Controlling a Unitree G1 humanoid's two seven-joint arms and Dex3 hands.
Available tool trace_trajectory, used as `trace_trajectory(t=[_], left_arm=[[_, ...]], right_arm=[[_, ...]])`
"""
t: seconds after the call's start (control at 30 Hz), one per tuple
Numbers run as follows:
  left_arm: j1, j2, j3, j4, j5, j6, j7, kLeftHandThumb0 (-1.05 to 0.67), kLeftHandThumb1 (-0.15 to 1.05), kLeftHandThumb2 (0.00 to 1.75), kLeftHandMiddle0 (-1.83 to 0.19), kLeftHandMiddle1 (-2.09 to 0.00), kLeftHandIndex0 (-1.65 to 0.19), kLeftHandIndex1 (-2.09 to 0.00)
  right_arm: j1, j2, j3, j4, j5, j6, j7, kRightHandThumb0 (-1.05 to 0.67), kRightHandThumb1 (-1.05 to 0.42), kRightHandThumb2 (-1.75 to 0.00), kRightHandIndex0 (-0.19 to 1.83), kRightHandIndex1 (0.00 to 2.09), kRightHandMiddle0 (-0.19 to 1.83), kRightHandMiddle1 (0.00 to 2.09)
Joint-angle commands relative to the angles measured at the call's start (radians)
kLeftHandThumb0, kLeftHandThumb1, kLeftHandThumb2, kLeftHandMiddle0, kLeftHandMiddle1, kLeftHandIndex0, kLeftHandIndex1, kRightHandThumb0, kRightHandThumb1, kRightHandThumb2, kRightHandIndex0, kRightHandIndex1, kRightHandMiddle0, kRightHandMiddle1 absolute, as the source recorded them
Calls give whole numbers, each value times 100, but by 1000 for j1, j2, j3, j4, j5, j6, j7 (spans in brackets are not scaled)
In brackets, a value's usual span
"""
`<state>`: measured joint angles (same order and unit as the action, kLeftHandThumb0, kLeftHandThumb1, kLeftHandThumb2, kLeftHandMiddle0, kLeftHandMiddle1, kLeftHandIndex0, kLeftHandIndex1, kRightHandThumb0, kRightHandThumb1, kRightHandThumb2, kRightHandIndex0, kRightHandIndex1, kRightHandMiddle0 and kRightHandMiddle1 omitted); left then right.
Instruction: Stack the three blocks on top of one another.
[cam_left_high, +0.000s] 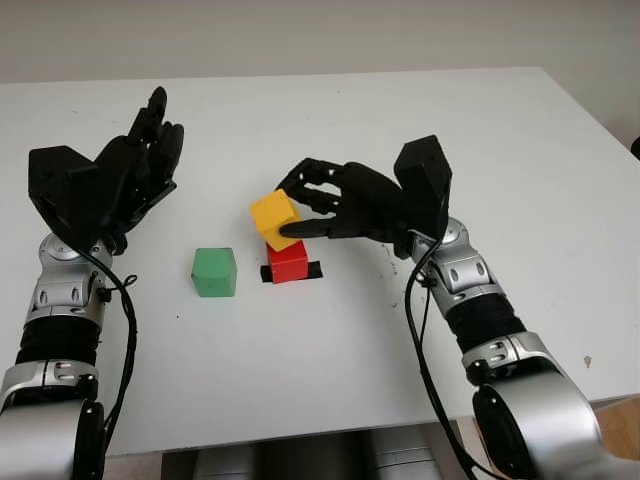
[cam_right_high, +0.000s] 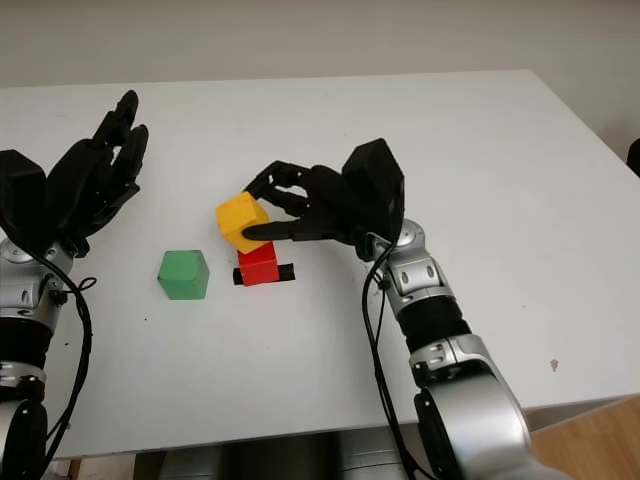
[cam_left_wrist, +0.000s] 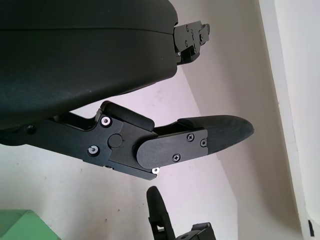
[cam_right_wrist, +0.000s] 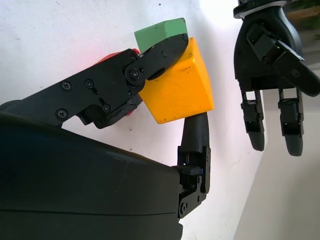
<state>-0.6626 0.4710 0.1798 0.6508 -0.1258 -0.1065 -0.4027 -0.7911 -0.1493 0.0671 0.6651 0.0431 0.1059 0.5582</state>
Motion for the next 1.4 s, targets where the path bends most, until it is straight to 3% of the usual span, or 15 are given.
trace_trajectory(t=[0.0, 0.6, 1.37], left_arm=[[10, 12, -3, -23, 6, 4, 0, -76, 105, 60, 19, 0, 19, 0], [27, 15, 6, -56, 2, 29, -9, -75, 105, 60, 19, 0, 19, 0], [25, 23, 3, -52, 11, 27, -12, -74, 105, 60, 19, 0, 19, 0]], right_arm=[[2, -4, 2, -21, -1, 3, -3, -41, -92, -5, 22, 4, 34, 166], [16, -22, 48, 60, -86, -181, -21, -42, -88, -5, 25, 6, 39, 163], [12, -62, 56, 61, -127, -211, -31, -44, -87, -5, 25, 6, 45, 153]])
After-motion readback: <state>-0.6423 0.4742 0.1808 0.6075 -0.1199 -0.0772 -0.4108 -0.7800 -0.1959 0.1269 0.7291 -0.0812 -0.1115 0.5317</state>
